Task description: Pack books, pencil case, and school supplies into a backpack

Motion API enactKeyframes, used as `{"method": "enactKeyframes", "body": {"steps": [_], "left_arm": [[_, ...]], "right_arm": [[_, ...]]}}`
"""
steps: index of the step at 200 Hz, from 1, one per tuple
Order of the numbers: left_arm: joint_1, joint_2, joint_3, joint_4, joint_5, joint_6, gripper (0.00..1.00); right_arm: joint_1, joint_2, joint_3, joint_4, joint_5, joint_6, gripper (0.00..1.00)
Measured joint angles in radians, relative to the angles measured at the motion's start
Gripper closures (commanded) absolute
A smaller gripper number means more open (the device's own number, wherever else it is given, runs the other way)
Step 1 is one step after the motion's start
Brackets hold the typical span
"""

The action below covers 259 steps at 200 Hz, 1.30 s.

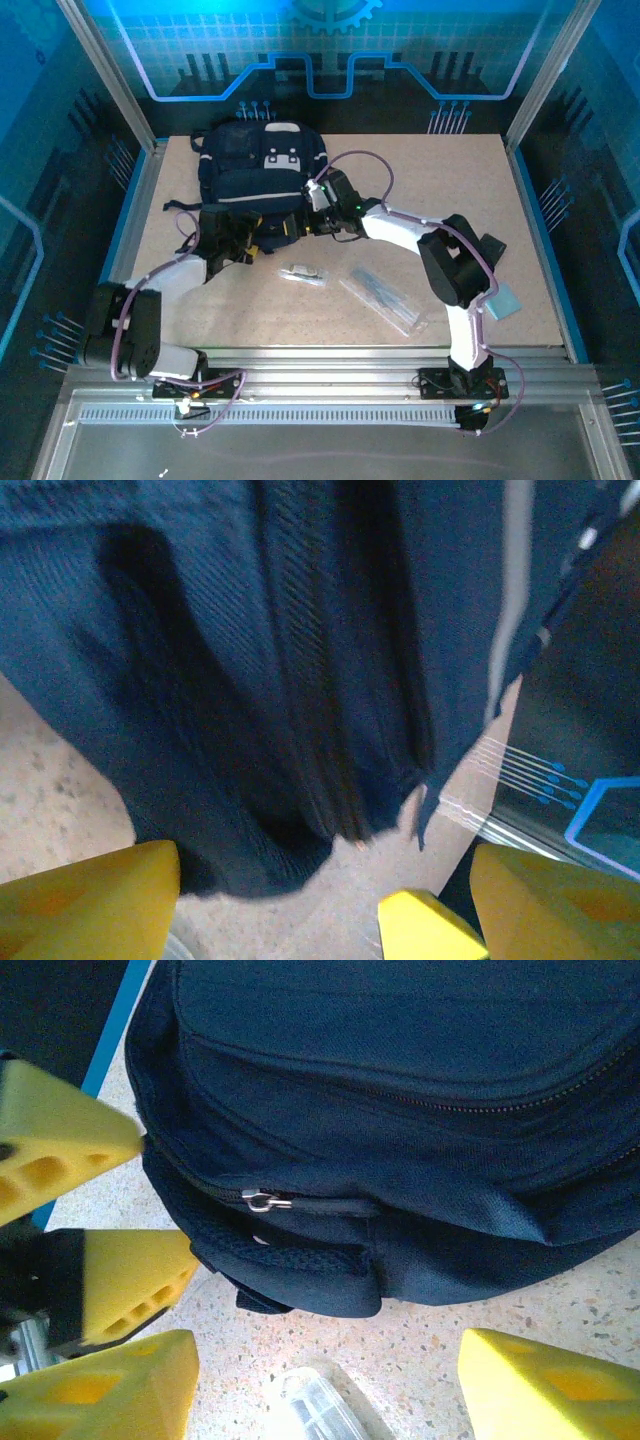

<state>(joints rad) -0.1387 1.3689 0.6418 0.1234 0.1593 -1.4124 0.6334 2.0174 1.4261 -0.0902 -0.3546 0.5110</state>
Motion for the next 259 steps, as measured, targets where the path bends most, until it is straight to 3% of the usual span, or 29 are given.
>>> {"method": "enactKeyframes", "body": {"steps": [39,70,146,163,183,204,259], "left_arm": [[-0.015,-0.145,0.034,-0.083,-0.038,0.026,0.19],[-0.015,-0.162,0.038,-0.121,-0.076,0.05,0.2],[-0.049,0.141,0.072,0.027,-0.105,0.006,0.27],[-0.049,0.193,0.076,0.063,-0.119,-0.007,0.38],[-0.046,0.24,0.076,0.099,-0.126,-0.023,0.74],[-0.042,0.278,0.076,0.107,-0.121,-0.021,1.0],[-0.041,0.233,0.077,0.083,-0.109,-0.021,1.0]], "right_arm": [[0.0,-0.009,0.0,-0.002,0.02,-0.007,0.3],[0.0,-0.009,0.0,-0.007,0.034,-0.007,0.3],[0.003,-0.009,-0.001,-0.007,0.056,-0.007,0.3],[0.003,-0.01,-0.006,-0.006,0.06,-0.007,0.31],[0.004,-0.011,-0.01,-0.008,0.06,-0.016,0.32],[0.009,-0.011,-0.01,-0.01,0.059,-0.032,0.33],[0.028,0.008,0.056,-0.031,0.017,-0.06,0.38]]}}
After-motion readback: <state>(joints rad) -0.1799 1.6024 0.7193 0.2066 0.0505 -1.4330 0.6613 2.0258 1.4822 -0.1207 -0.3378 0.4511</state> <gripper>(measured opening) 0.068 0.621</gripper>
